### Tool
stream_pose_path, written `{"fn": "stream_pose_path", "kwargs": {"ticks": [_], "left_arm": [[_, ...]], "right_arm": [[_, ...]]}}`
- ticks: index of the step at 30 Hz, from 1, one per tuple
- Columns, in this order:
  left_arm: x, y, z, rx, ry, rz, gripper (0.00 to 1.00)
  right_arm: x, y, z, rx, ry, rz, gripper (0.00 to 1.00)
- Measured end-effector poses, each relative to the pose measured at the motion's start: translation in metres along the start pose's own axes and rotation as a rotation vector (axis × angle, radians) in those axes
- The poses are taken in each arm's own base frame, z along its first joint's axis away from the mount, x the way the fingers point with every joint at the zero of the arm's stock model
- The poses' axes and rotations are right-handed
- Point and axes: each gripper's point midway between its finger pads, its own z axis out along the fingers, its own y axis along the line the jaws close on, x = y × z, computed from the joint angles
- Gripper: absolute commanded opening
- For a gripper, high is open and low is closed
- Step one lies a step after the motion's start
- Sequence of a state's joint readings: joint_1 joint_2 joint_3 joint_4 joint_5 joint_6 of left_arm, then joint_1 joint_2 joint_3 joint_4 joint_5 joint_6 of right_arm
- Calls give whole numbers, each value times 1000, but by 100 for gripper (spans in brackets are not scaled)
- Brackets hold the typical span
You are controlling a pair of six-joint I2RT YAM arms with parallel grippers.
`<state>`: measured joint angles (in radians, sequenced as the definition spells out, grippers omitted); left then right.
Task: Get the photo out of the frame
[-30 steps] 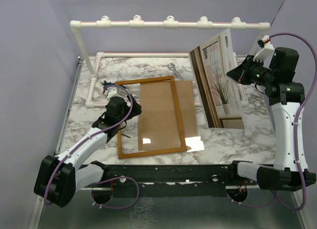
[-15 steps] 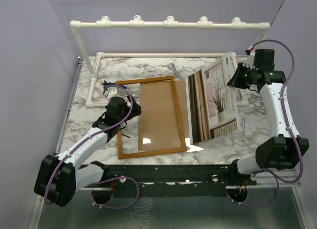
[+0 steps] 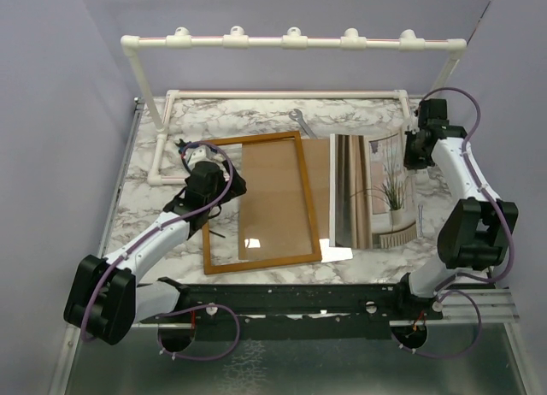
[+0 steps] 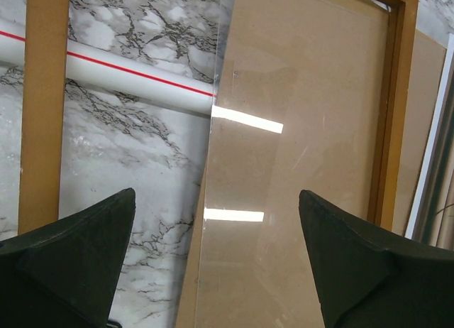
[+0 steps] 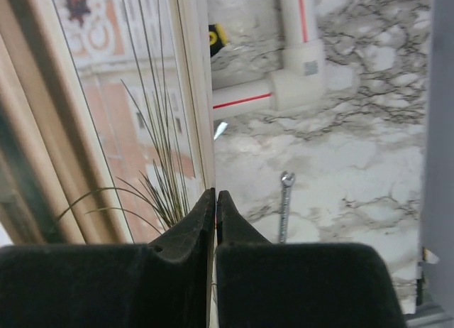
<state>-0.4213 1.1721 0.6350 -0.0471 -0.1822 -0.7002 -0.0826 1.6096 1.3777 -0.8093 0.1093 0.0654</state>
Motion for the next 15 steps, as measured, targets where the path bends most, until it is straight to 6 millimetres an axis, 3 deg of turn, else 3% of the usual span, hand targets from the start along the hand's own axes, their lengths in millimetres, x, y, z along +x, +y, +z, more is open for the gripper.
{"fn": "stream_pose_path", "kwargs": {"ticks": [6, 7, 10, 15], "left_arm": [[2, -2, 0, 3, 5, -13, 97], [2, -2, 0, 5, 5, -15, 96], [2, -3, 0, 4, 5, -22, 97], [-2, -5, -1, 3, -2, -37, 97]], "right_arm": [[-9, -26, 6, 141, -32, -64, 9], [-11, -29, 6, 155, -40, -73, 18], [-17, -35, 10, 193, -54, -92, 31], [-22, -47, 22, 271, -46, -99, 77]]}}
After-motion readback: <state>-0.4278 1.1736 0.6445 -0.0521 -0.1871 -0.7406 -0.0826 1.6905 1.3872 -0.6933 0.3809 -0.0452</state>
